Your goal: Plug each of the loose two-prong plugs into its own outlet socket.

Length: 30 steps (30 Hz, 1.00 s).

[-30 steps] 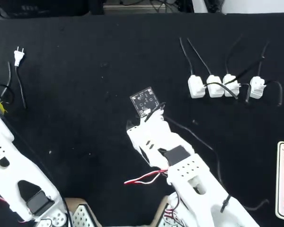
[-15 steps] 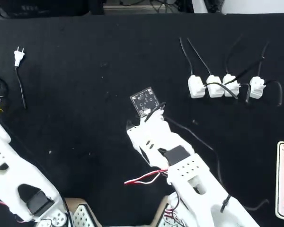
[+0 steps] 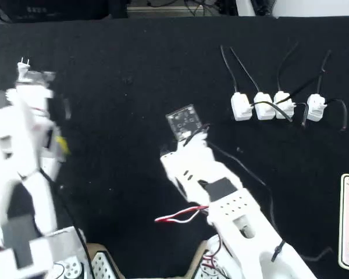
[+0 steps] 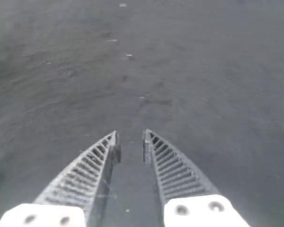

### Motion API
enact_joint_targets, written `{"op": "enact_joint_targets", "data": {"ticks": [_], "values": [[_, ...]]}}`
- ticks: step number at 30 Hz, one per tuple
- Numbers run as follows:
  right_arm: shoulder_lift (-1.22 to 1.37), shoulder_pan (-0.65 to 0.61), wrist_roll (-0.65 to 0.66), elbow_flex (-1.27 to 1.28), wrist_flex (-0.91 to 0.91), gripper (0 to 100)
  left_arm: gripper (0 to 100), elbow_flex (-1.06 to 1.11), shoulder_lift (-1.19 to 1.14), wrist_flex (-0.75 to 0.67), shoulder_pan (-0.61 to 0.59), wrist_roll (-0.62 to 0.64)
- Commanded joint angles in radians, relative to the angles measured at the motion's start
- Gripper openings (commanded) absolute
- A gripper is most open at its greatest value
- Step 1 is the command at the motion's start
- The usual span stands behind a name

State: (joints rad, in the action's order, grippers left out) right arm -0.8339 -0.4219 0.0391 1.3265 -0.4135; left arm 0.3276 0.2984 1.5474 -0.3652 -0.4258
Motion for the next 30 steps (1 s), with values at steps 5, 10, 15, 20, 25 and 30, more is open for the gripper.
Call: {"op": "enact_joint_targets", "data": {"ticks": [5,10,15,20,25,30], "values": [[-0.030,0.064,-0.008,-0.018,0.023,7.8,4,0.487,0.292,-0.408,0.317,0.135],[-0.030,0.064,-0.008,-0.018,0.028,7.8,22,0.625,0.364,-0.462,0.395,0.192],[-0.030,0.063,-0.008,-0.018,0.026,7.8,25,0.624,0.422,-0.431,0.372,0.233],[-0.030,0.063,-0.006,-0.018,0.026,7.8,25,0.639,0.465,-0.420,0.317,0.135],[-0.030,0.063,-0.005,-0.016,0.025,7.8,25,0.711,0.466,-0.431,0.257,-0.009],[-0.030,0.063,-0.003,-0.016,0.025,7.8,25,0.779,0.471,-0.566,0.182,-0.044]]}}
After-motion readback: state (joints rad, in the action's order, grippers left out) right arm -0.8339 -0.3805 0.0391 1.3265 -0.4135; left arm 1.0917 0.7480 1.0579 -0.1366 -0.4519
